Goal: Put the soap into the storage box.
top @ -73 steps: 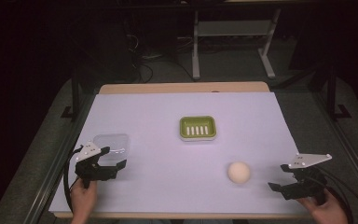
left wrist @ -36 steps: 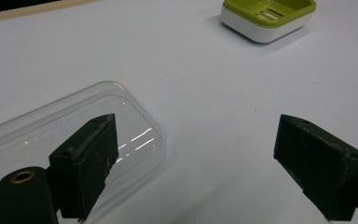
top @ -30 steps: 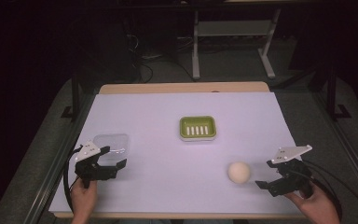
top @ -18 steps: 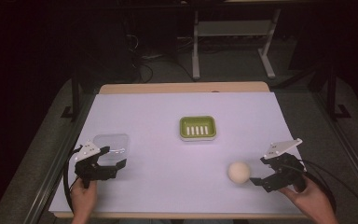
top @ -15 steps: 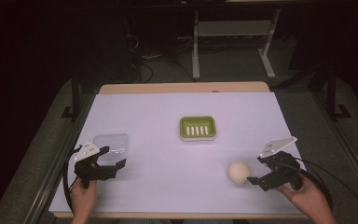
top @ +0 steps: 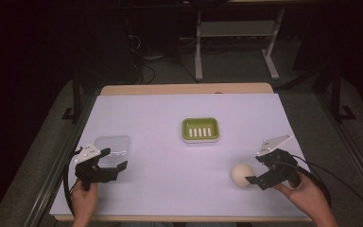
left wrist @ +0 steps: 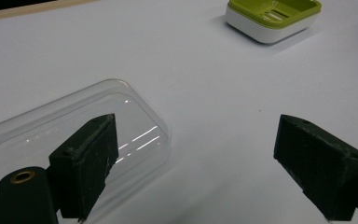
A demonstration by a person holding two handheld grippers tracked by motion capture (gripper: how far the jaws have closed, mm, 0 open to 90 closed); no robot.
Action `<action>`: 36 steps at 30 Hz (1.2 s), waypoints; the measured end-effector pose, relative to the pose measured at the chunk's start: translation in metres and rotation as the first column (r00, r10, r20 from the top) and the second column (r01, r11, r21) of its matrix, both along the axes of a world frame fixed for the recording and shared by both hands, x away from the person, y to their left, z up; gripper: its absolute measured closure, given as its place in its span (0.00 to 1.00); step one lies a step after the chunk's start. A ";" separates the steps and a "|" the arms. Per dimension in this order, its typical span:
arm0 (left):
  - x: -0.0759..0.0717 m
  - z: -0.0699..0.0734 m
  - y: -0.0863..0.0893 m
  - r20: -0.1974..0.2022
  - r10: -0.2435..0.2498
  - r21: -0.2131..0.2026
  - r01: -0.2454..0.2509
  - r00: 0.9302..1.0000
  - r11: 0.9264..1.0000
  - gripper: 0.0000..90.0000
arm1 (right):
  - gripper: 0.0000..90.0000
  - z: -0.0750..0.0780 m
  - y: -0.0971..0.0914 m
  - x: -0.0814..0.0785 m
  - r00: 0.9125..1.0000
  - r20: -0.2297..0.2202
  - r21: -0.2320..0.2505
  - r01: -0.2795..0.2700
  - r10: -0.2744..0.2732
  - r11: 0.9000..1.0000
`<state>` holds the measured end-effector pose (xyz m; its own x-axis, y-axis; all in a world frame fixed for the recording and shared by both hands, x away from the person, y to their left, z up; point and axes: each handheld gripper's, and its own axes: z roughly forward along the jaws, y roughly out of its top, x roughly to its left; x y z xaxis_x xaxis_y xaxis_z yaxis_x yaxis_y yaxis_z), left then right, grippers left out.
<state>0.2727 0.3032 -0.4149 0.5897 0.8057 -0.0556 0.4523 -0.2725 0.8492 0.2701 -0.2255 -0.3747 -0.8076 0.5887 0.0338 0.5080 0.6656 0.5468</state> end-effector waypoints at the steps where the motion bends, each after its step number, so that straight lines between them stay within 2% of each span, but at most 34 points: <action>1: 0.000 0.000 0.000 0.001 -0.001 -0.001 0.001 1.000 1.000 0.14 | 0.19 0.000 0.002 0.001 1.000 0.003 -0.005 -0.004 0.004 1.000; 7: 0.000 0.000 0.000 0.000 -0.003 -0.001 0.003 1.000 1.000 0.14 | 0.19 -0.001 0.009 0.004 1.000 -0.008 -0.012 -0.016 0.015 1.000; 16: -0.001 0.001 -0.001 0.008 -0.001 -0.001 0.001 1.000 1.000 0.14 | 0.18 -0.004 0.015 0.003 1.000 -0.001 -0.034 -0.024 0.024 0.999; 24: 0.000 0.001 -0.001 0.005 -0.001 -0.003 0.001 1.000 1.000 0.14 | 0.18 -0.018 0.021 0.010 0.999 -0.034 -0.080 -0.010 0.007 0.997; 36: 0.000 0.000 0.000 -0.004 0.003 -0.009 -0.003 1.000 1.000 0.14 | 0.18 -0.032 0.026 0.016 0.998 -0.071 -0.107 -0.009 0.001 0.994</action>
<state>0.2730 0.3032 -0.4150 0.5869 0.8071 -0.0650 0.4562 -0.2633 0.8500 0.2858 -0.1991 -0.4071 -0.8085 0.5879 0.0277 0.5391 0.7209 0.4355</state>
